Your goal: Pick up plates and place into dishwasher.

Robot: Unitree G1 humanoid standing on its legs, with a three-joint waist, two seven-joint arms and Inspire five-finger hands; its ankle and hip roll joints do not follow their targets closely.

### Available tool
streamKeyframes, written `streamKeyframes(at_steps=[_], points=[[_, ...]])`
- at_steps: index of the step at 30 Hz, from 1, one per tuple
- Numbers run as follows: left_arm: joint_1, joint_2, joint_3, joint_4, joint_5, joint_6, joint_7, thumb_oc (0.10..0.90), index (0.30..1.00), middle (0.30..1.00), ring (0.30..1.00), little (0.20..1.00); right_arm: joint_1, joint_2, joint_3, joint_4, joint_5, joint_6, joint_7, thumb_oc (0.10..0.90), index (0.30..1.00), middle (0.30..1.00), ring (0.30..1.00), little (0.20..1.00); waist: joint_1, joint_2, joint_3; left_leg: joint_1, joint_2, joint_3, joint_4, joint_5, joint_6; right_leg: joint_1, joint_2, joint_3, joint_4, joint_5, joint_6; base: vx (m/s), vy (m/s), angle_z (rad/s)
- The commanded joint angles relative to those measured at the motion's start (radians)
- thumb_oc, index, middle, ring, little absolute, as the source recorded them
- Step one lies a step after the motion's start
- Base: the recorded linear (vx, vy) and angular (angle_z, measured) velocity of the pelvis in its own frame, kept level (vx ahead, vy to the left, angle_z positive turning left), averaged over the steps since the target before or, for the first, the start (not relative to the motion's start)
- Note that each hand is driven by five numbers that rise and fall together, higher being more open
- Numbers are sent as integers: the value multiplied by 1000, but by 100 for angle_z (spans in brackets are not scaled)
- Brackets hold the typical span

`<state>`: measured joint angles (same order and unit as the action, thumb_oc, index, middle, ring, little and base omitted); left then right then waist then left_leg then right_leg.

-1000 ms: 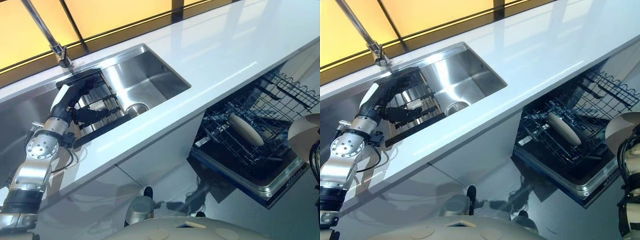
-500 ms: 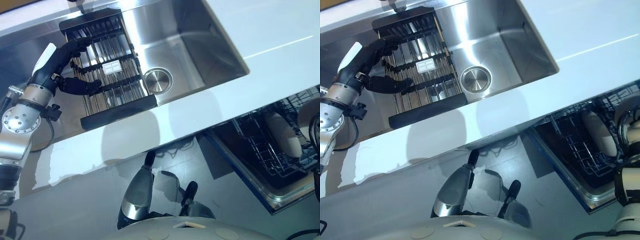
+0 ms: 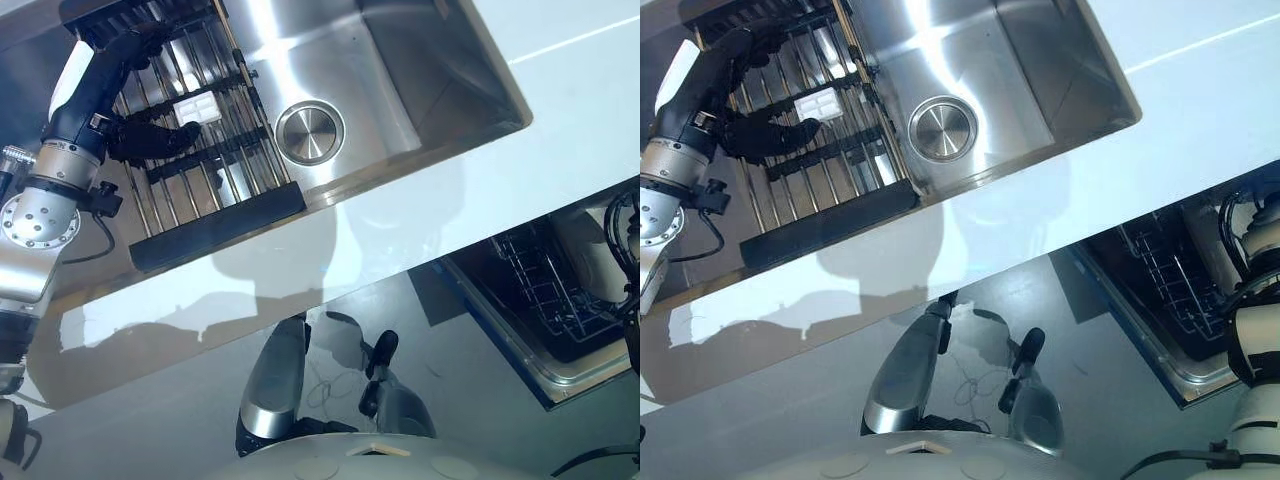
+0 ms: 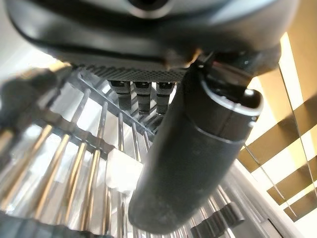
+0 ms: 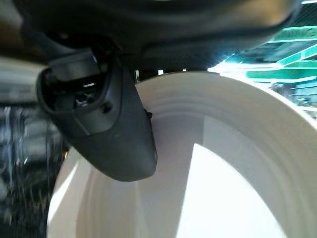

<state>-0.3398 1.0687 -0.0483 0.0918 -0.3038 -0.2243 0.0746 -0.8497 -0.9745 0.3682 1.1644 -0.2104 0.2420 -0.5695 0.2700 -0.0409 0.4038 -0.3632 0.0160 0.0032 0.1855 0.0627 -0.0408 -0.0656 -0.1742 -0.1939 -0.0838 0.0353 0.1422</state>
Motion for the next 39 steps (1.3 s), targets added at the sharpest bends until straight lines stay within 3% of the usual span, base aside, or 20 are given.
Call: streamKeyframes(at_steps=[1,2,3,4,8,9,11,20,39], points=[[-81,35,92,-31,-37,-86,88,800,900,900,900,900,2,-90,82,-61,-110,0,-28,100,300,300,300,200,-23,7,-51,-99,-114,74,66,-58,57,54,50,5,89,-71,-17,-64,9,-8],[-82,29,94,-36,-32,-82,93,800,900,900,900,900,16,-84,86,-77,-113,8,-29,100,300,300,300,200,-29,12,-46,-90,-117,68,62,-59,58,43,51,10,97,-71,-20,-69,9,-8],[-81,21,94,-42,-23,-81,100,800,900,900,900,900,26,-76,88,-97,-127,21,-42,240,420,420,420,340,-34,18,-40,-82,-119,64,59,-61,57,35,51,13,104,-72,-23,-68,7,-6],[-80,14,94,-49,-15,-78,104,800,900,900,900,900,31,-72,88,-113,-125,37,-74,100,300,300,300,200,-38,22,-36,-75,-121,60,58,-63,57,29,51,15,110,-72,-26,-66,0,-4],[-77,0,101,-54,-4,-75,107,800,900,900,900,900,33,-73,58,-118,-119,22,-104,100,300,300,300,200,-48,36,-30,-62,-123,56,59,-67,56,11,51,17,125,-72,-32,-55,-5,-3],[-72,-5,105,-58,-3,-73,106,800,900,900,900,900,36,-75,57,-125,-119,13,-105,506,648,648,648,606,-49,39,-30,-56,-123,55,56,-65,55,10,52,17,126,-71,-34,-25,-5,-6],[-54,-9,119,-71,-4,-66,103,800,900,900,900,900,46,-79,47,-164,-108,9,-100,800,900,900,900,900,-54,43,-29,-44,-122,54,50,-63,54,8,53,16,131,-71,-37,-20,-7,-7],[22,-46,177,-108,3,-49,76,800,900,900,900,900,158,-73,-49,-435,-117,29,-54,800,900,900,900,900,-88,40,-46,17,-124,51,35,-71,57,4,60,22,152,-71,-49,-9,-6,-3],[98,-99,210,-136,15,2,13,800,900,900,900,900,368,-3,-233,-575,-120,-30,19,800,900,900,900,900,-134,32,-124,169,-120,49,-14,-85,64,45,82,29,161,-61,-59,10,-12,-7]])
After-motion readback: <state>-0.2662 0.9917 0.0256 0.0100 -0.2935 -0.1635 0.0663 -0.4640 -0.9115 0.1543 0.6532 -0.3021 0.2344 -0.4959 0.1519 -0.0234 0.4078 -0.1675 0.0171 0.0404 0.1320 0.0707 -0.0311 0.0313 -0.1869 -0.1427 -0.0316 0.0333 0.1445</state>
